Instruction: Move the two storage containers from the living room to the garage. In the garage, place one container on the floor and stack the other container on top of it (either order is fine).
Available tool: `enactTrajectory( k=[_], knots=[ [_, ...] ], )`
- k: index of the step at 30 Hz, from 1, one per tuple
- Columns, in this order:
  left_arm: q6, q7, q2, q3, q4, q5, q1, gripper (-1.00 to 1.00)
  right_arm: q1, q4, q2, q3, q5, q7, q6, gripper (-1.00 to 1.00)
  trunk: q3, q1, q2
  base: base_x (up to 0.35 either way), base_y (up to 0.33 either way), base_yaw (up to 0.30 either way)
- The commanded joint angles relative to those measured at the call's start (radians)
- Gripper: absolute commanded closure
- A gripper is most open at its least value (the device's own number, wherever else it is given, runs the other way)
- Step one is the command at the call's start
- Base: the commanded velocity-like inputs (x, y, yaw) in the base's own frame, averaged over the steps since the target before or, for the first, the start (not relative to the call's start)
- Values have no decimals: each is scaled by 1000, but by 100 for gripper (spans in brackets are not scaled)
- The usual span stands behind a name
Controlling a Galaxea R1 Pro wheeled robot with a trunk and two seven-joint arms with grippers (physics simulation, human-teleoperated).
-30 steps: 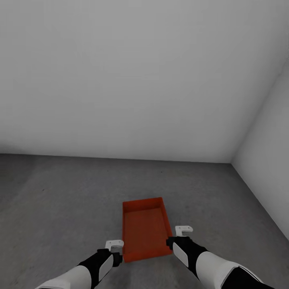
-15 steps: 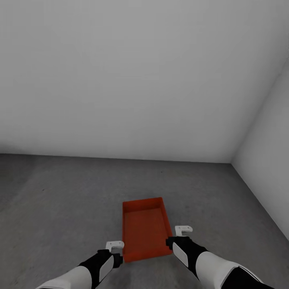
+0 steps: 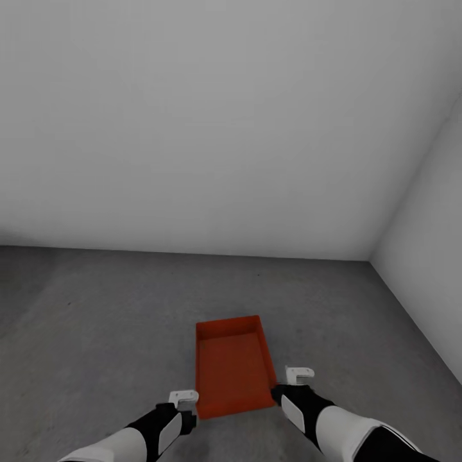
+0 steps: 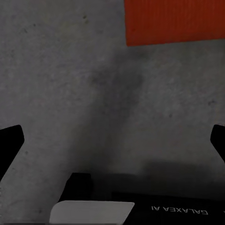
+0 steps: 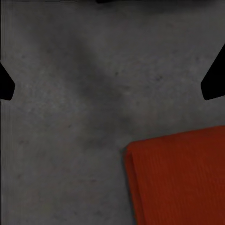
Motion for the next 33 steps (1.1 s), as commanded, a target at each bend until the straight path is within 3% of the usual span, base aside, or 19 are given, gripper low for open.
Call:
enactTrajectory(
  k=[1,6,12,15,24,33],
  knots=[
    [5,5,0,-3,2,10,0,-100,0,20,1,9,-5,-5,-8,-100,-1,0,0,0,0,0],
    [3,3,-2,-3,28,10,0,-100,7,60,5,9,0,-2,-62,-100,-1,0,0,0,0,0],
    [2,2,0,-2,63,13,1,-100,91,69,7,9,2,0,-86,-100,-1,0,0,0,0,0],
    [-44,2,4,-1,73,15,10,-100,155,70,7,9,2,-1,-94,-100,3,0,0,0,0,-37],
    [-87,2,8,-2,76,18,61,-100,205,72,7,9,1,-1,-131,-100,16,0,0,0,0,-61],
    [-91,-2,44,-2,75,15,92,-100,257,73,6,9,2,-2,-148,-100,29,0,0,0,0,-65]
  ],
)
